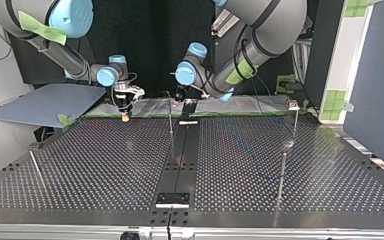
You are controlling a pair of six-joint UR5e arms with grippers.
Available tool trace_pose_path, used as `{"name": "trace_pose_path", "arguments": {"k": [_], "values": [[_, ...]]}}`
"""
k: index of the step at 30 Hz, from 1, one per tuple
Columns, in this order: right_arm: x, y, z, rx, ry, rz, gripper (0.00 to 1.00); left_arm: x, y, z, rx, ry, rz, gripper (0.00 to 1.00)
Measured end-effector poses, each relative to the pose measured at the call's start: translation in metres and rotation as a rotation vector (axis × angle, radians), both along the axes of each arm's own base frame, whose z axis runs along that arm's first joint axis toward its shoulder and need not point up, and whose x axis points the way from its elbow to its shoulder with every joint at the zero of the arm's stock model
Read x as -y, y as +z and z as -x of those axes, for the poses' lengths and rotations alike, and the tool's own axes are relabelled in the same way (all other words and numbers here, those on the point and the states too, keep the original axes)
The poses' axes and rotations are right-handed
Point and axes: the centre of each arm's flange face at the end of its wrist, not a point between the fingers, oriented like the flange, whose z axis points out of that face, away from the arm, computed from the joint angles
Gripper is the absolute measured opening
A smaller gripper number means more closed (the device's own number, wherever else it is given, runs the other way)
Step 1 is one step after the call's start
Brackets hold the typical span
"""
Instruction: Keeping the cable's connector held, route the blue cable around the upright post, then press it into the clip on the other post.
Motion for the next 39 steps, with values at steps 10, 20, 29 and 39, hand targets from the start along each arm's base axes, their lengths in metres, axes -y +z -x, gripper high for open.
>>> {"name": "trace_pose_path", "arguments": {"k": [10, 20, 29, 39], "values": [[0.0, -0.001, 0.0, 0.0, 0.001, -0.001, 0.0, 0.001, 0.005, -0.001, 0.008, -0.001, 0.006, 1.0], [0.0, 0.0, 0.0, 0.003, 0.0, -0.001, 0.0, 0.008, 0.02, 0.001, 0.025, -0.018, 0.026, 1.0], [0.0, -0.001, 0.0, 0.003, 0.0, -0.002, 0.0, 0.012, 0.02, 0.004, 0.02, -0.037, 0.04, 1.0], [0.0, -0.001, 0.0, 0.003, 0.0, -0.002, 0.0, 0.015, 0.021, 0.006, 0.014, -0.047, 0.055, 1.0]]}}
